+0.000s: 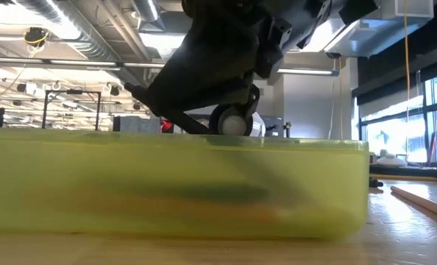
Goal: Pick & place school supplies into a supply box
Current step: Put the black pen into the yellow supply box, then put the yellow pen into the yellow supply box
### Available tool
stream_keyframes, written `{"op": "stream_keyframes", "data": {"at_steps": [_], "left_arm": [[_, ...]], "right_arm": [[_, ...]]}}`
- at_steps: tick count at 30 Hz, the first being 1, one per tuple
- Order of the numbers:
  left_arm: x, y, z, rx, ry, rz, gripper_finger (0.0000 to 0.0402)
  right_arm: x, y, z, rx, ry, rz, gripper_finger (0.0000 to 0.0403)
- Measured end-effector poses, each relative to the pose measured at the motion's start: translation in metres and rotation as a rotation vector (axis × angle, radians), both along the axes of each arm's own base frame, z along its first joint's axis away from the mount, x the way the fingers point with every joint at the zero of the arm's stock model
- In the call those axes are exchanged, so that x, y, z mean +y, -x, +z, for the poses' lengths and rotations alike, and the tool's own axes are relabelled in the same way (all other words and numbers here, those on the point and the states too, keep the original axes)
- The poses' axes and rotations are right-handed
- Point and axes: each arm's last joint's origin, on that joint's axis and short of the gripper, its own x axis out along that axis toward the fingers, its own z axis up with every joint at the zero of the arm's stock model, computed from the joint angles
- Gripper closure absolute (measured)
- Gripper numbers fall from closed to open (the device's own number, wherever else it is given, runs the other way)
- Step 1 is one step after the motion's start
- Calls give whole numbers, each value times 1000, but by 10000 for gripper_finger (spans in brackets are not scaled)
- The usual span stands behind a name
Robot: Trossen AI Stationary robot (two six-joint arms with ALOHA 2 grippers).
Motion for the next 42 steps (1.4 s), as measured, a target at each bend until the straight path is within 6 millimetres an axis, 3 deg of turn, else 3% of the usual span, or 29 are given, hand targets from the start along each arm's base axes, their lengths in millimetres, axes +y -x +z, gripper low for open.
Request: {"op": "stream_keyframes", "data": {"at_steps": [10,15,19,23,27,32,38,42], "left_arm": [[3,-2,1,-39,-19,73,258],[21,-13,1,-103,-14,291,258],[45,-22,0,-60,-11,404,258],[81,-31,-1,-52,-45,616,258],[122,-40,-1,-54,-57,806,258],[174,-49,0,-53,-106,894,258],[250,-45,-2,6,-102,984,258],[295,-39,-25,31,14,972,258]], "right_arm": [[0,3,5,27,-26,36,294],[-7,20,38,78,-14,29,293],[-10,49,67,168,57,45,293],[-11,79,90,216,98,65,293],[-16,112,100,206,69,79,293],[-35,149,104,143,7,9,293],[-55,182,105,56,-47,-31,292],[-65,194,105,-3,-31,-123,292]]}}
